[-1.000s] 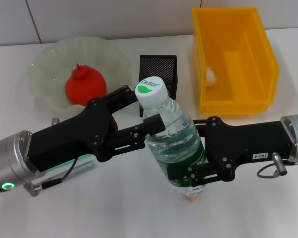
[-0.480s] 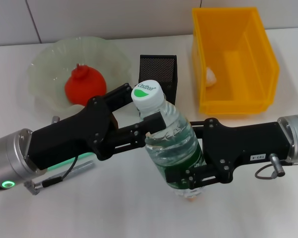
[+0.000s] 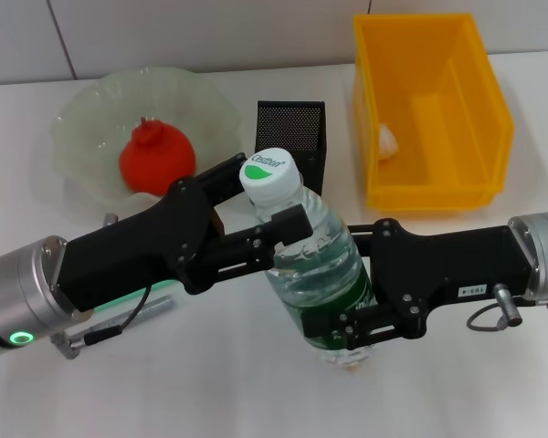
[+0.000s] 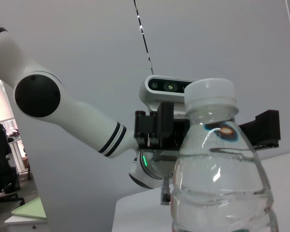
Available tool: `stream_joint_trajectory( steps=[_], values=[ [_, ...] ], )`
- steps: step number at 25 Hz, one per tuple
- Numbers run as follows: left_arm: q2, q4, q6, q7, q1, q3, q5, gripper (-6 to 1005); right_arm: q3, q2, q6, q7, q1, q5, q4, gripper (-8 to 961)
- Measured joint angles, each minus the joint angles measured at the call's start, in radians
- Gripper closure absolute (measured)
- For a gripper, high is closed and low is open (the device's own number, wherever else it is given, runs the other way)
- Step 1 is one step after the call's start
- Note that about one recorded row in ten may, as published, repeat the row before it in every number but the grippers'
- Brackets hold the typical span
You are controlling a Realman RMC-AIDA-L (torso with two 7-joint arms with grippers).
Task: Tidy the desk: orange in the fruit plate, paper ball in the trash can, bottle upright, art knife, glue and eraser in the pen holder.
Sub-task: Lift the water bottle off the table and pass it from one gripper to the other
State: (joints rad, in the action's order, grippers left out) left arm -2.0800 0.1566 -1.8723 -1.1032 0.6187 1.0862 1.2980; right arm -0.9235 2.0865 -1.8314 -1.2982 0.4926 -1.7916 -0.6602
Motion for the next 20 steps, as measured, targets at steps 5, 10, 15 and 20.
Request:
stream_joint_trajectory(
  steps=[5,10,15,20],
  values=[
    [0.0,-0.003,-0.001,-0.001,0.003,-0.001,0.0,186,0.0,0.0,0.0,0.002,0.005,0.0,0.011,177],
    [0.0,-0.003,-0.007,-0.001,0.005,0.002,-0.001,186,0.0,0.0,0.009,0.002,0.006,0.0,0.011,177],
    [0.0,-0.004,-0.008,-0.001,0.011,0.003,-0.001,187,0.0,0.0,0.01,0.002,0.007,0.0,0.011,176],
    [0.0,-0.005,0.002,-0.011,0.019,0.003,0.0,321,-0.002,0.0,0.01,0.002,0.016,0.0,0.012,175]
  ],
)
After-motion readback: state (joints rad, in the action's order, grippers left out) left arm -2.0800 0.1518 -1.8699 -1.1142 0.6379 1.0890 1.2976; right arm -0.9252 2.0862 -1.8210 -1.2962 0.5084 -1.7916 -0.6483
